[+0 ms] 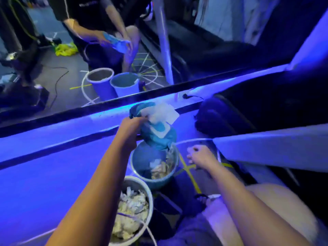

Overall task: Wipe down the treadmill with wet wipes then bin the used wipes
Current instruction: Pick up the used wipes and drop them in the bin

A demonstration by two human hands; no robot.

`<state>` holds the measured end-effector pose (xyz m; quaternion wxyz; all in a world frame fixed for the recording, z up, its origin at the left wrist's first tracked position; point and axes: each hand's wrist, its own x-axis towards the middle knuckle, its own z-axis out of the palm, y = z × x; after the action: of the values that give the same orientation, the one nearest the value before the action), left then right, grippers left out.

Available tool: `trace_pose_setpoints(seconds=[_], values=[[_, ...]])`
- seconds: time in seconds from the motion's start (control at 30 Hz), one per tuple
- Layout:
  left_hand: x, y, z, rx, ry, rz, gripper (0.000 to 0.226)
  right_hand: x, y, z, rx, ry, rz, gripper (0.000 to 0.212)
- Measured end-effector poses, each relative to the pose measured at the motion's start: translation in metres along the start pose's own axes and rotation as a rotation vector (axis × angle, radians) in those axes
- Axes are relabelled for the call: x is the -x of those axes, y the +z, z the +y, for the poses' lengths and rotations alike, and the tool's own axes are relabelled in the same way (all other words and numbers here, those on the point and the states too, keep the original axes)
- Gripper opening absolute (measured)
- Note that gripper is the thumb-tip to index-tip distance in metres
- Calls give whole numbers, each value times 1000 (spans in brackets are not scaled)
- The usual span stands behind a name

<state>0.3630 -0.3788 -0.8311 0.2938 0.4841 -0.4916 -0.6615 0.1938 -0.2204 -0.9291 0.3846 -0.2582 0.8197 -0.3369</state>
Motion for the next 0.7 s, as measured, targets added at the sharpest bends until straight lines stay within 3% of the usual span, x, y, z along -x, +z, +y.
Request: trace_pose_setpoints(seconds=[0.1,0.17,0.37,0.7], values=[[10,57,-2,109,-31,-234,13,32,-79,-6,-430,64,147,23],[26,109,0,160,-57,-400,20,61,-128,-6,-531,28,240,32],[100,253,-6,93,-146,-767,22,152,-228,42,-566,66,522,34],[257,357,-111,-111,-350,-994,41,299,-272,197,-693,302,785,23]])
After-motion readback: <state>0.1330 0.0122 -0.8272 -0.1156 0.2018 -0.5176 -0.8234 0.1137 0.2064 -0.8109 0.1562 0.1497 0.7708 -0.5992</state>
